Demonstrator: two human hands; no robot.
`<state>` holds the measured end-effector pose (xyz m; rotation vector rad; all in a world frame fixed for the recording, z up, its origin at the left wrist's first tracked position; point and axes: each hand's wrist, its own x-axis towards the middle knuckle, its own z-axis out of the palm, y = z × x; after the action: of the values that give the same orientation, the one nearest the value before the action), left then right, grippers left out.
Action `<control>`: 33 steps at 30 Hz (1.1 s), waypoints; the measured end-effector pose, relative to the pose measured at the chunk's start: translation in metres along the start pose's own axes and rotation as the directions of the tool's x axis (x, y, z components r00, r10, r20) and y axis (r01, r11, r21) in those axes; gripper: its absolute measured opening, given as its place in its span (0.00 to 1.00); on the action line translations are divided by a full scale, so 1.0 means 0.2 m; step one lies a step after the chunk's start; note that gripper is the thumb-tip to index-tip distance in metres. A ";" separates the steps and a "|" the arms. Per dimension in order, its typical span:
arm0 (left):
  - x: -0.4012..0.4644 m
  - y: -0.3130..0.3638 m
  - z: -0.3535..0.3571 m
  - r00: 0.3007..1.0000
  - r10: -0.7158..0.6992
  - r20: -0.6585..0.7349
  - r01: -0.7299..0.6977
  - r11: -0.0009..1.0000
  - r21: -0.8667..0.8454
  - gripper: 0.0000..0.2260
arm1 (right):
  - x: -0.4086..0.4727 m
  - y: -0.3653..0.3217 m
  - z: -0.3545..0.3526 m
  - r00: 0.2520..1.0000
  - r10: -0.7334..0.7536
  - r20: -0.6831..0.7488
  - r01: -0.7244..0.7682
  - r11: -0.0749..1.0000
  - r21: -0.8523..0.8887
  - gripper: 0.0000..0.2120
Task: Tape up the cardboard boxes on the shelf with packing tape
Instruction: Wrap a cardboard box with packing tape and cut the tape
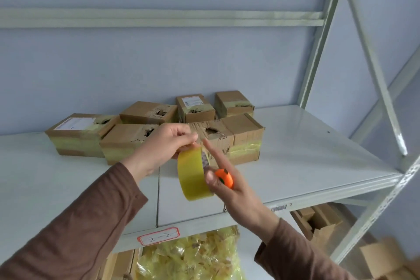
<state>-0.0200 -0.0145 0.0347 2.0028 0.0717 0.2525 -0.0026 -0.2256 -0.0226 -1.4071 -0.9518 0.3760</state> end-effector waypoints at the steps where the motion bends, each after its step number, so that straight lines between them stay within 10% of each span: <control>1: 0.02 0.02 0.00 1.000 -0.022 0.012 0.023 0.998 -0.058 0.14 | -0.01 -0.01 -0.01 1.000 -0.009 0.025 0.010 1.000 -0.021 0.30; 15: 0.64 0.08 -0.05 0.965 -0.061 -0.257 0.041 0.996 -0.083 0.06 | -0.06 -0.13 -0.25 0.939 0.320 -0.125 -0.322 0.947 0.005 0.10; 33: 0.81 -0.24 0.02 0.948 -0.283 -0.148 0.310 0.925 0.218 0.21 | -0.03 -0.06 -0.27 0.906 0.369 -0.208 -0.361 0.929 0.079 0.12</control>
<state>0.1414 0.0293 0.0143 2.1807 0.4970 0.1673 0.0297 -0.2672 -0.0081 -1.5572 -0.4949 0.5025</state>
